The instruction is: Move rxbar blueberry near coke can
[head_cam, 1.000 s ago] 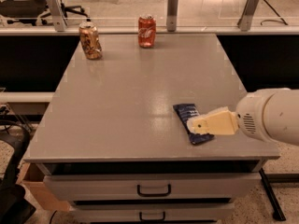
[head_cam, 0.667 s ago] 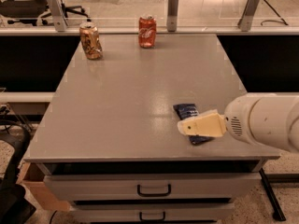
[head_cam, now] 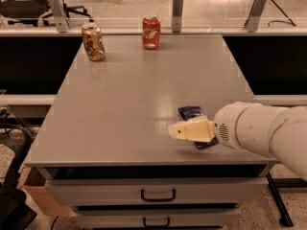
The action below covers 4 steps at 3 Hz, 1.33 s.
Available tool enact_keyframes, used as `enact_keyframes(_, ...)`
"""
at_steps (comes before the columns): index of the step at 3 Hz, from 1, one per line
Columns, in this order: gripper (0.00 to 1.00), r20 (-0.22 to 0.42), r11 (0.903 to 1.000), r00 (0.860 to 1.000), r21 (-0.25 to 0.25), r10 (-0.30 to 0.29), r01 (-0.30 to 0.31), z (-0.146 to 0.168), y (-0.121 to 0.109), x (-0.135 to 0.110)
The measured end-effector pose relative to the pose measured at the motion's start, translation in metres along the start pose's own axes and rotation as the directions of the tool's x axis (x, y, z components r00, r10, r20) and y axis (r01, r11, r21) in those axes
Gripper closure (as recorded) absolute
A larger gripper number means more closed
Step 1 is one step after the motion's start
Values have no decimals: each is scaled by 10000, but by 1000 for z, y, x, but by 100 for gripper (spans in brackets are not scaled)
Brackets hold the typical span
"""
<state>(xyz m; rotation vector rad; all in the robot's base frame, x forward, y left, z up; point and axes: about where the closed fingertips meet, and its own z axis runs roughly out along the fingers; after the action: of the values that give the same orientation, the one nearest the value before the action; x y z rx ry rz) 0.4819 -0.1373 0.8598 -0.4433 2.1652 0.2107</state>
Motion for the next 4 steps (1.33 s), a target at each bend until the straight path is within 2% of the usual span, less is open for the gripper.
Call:
enact_keyframes(2,0,176,9982,9991,-454,388,-379,27,13,15)
enact_keyframes(3,0,271,9988,9991,-375,325,-314,35,16,27)
enact_keyframes(4,18,287,9998,9995,-116,156,-153,36,18,40)
